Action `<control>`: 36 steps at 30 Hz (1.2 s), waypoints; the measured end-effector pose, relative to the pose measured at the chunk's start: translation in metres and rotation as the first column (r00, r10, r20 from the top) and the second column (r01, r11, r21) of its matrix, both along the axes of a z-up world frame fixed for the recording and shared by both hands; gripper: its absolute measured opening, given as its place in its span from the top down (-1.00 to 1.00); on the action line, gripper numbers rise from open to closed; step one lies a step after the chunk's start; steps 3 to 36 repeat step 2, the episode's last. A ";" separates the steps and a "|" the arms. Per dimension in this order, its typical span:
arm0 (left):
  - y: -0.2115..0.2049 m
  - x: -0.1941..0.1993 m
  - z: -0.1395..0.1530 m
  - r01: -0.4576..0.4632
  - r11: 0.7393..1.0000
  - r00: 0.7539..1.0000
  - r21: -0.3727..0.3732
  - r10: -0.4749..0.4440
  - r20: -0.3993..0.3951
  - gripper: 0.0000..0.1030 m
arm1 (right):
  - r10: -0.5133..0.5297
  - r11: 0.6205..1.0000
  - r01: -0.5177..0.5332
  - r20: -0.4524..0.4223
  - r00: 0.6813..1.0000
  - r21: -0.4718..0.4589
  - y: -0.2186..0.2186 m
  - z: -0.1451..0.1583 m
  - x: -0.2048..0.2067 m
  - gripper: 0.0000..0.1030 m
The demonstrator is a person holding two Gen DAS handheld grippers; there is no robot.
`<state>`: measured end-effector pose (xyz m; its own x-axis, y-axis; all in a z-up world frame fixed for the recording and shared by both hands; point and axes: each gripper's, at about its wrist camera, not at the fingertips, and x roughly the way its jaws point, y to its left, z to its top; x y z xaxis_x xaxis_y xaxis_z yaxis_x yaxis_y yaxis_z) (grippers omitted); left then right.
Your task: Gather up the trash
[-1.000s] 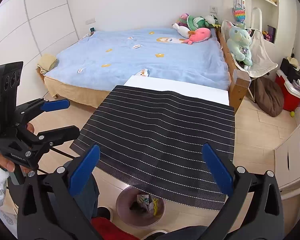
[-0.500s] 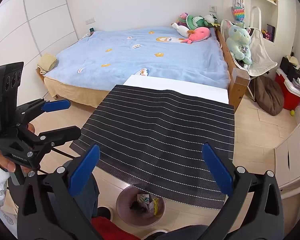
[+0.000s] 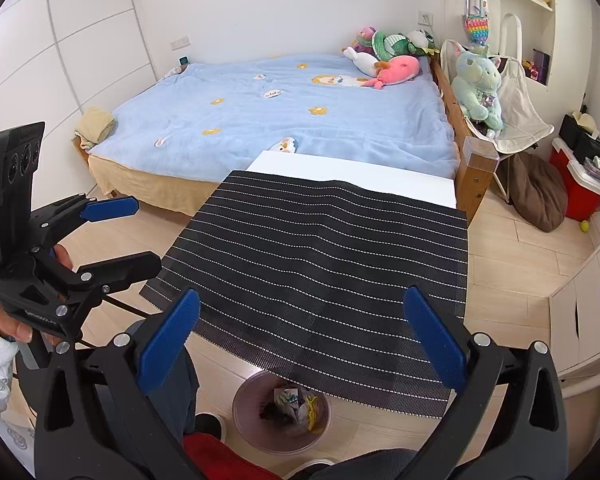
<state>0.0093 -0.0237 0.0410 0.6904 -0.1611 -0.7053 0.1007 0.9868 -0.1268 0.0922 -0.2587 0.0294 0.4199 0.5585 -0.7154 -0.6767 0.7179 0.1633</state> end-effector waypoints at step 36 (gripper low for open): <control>0.001 0.000 0.001 -0.005 1.000 1.000 -0.003 0.005 0.002 -0.88 | 0.000 1.000 0.000 0.000 1.000 0.000 0.000 0.000 0.001 -0.94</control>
